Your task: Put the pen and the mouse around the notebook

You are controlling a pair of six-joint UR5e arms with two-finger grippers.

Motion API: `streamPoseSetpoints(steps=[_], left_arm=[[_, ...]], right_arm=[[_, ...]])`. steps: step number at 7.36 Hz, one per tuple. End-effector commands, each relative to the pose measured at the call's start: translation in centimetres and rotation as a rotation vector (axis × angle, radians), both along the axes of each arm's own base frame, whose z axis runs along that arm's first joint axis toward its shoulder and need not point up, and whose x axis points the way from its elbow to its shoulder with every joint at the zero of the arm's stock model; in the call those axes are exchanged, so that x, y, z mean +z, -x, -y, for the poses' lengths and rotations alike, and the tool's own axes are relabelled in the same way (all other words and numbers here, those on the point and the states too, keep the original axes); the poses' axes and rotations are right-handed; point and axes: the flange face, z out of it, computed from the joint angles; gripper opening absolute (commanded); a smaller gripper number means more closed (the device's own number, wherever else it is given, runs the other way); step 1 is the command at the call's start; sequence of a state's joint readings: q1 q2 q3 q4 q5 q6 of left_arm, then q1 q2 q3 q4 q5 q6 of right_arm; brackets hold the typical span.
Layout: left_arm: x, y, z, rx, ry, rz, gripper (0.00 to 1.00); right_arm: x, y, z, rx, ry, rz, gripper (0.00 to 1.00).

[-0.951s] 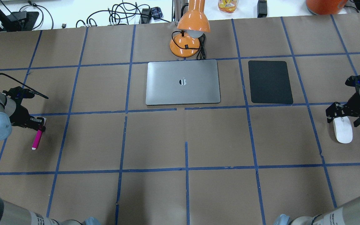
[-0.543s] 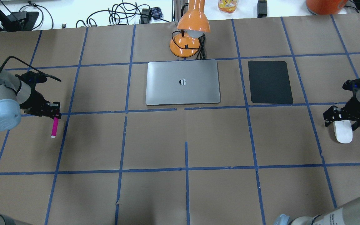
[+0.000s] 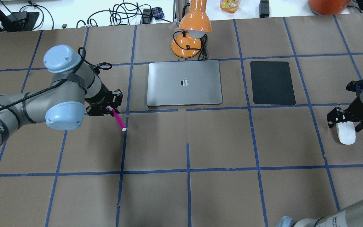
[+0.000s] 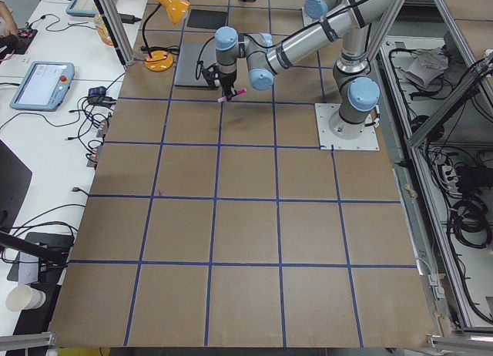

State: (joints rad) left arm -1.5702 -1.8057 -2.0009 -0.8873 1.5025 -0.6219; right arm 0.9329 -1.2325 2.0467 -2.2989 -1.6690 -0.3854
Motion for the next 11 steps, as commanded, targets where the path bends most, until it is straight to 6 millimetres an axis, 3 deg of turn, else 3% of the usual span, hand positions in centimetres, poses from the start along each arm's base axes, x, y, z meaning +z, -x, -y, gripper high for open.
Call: streamPoseSetpoints(steps=[1,3,4,5,7,8,9,10,11], left_arm=[[-1.3,12.8,-4.1,0.299,-0.002,-0.005,0.0],[-2.9,17.5,-5.1,0.5,-0.023,0.007,0.0],[-4.1,20.2,-7.7,0.542,-0.051,0.021,0.0],[-4.8,20.8,-8.0,0.573,-0.081,0.015,0.0],[-6.2,21.3,-7.0,0.654,-0.112,0.014,0.0],[-6.5,21.4,-6.9,0.67,-0.116,0.017,0.0],[-6.4,21.2,-6.9,0.674,-0.114,0.034,0.39],[-6.1,21.2,-6.9,0.681,-0.11,0.039,0.87],[-5.0,20.9,-6.6,0.671,-0.093,0.04,1.0]], right_arm=[[-0.1,-0.1,-0.1,-0.001,0.001,0.003,0.82],[0.0,0.0,0.0,-0.001,0.001,0.001,0.82],[0.0,0.0,0.0,-0.001,0.001,0.001,0.82],[0.1,0.0,0.0,-0.001,0.002,0.0,0.8],[0.2,0.1,0.0,-0.002,0.004,-0.003,0.52],[0.4,0.1,0.1,-0.002,0.007,-0.003,0.43],[0.5,0.1,0.1,-0.004,0.009,-0.005,0.41],[0.8,0.3,0.1,-0.006,0.016,-0.007,0.41],[2.5,0.3,0.4,-0.01,0.049,-0.025,0.41]])
